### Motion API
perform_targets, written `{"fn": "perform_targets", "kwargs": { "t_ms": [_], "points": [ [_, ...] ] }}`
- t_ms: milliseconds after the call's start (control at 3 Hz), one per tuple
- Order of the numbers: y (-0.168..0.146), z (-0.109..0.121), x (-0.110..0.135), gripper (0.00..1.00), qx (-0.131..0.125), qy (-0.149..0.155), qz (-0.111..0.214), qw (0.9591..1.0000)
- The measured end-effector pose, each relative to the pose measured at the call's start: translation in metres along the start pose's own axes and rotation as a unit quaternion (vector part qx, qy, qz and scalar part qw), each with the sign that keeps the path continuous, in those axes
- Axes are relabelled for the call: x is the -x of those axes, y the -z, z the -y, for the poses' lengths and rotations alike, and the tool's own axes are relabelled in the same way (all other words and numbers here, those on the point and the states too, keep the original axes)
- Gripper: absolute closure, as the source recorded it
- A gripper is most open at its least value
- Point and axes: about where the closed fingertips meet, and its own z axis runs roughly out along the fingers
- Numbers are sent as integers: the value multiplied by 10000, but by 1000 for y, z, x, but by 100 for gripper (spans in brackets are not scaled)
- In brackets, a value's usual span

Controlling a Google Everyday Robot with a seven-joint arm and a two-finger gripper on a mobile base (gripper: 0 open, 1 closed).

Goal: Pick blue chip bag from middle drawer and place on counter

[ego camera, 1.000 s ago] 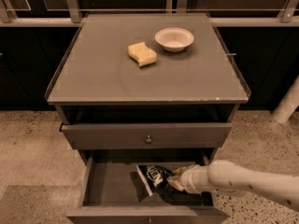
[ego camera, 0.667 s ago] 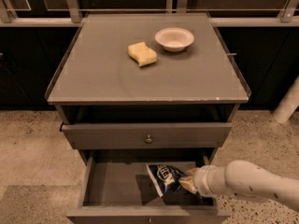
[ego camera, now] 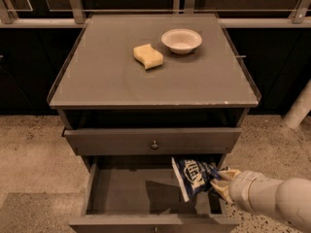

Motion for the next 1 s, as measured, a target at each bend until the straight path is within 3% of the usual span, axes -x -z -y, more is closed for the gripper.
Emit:
{"fn": "perform_targets", "kwargs": {
  "t_ms": [333,667,1000],
  "points": [
    [20,7,-2,100,-225,12,-10,9997],
    [22,7,3,100,-195,77,15,9998],
    [57,10,50,100,-226,333,372,9985]
  ]
}}
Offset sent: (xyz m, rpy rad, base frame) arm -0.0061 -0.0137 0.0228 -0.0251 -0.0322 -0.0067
